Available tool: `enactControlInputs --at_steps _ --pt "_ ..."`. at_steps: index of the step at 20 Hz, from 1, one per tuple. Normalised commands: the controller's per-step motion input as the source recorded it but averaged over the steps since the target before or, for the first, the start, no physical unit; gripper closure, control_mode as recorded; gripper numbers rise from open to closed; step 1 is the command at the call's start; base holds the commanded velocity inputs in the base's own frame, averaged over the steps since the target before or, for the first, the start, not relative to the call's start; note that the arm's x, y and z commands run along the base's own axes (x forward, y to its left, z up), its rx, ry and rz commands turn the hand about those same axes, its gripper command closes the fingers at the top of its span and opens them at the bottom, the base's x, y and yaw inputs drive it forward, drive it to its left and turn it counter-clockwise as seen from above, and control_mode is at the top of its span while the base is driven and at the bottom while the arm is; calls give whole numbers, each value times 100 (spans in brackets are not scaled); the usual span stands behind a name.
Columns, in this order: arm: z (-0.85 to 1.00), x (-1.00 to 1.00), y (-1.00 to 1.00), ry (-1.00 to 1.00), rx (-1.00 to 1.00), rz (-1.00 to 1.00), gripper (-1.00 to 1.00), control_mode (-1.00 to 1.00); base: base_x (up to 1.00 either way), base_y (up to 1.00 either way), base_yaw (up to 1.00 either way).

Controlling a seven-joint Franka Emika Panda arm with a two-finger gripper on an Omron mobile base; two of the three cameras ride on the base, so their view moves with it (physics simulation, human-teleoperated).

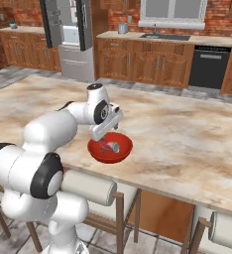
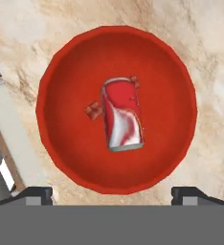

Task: Open the fridge, grab two sodas, and place both sodas inside the bowl with ice on the dining counter.

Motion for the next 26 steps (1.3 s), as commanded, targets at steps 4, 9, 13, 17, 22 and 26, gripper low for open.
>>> enactControlInputs --at_steps 4,9,13,17,22,26 --pt "48 -29 51 -16 5 -5 -100 -100 0 0 0" --pt "19 -51 73 -20 10 -13 -100 -100 0 0 0" --pt "8 -82 58 -22 14 -12 -100 -100 0 0 0" --pt "14 -89 45 -22 17 -12 -100 -100 0 0 0" --pt "38 -90 11 -17 21 -15 -100 -100 0 0 0" --pt "27 -92 6 -15 21 -17 -100 -100 0 0 0"
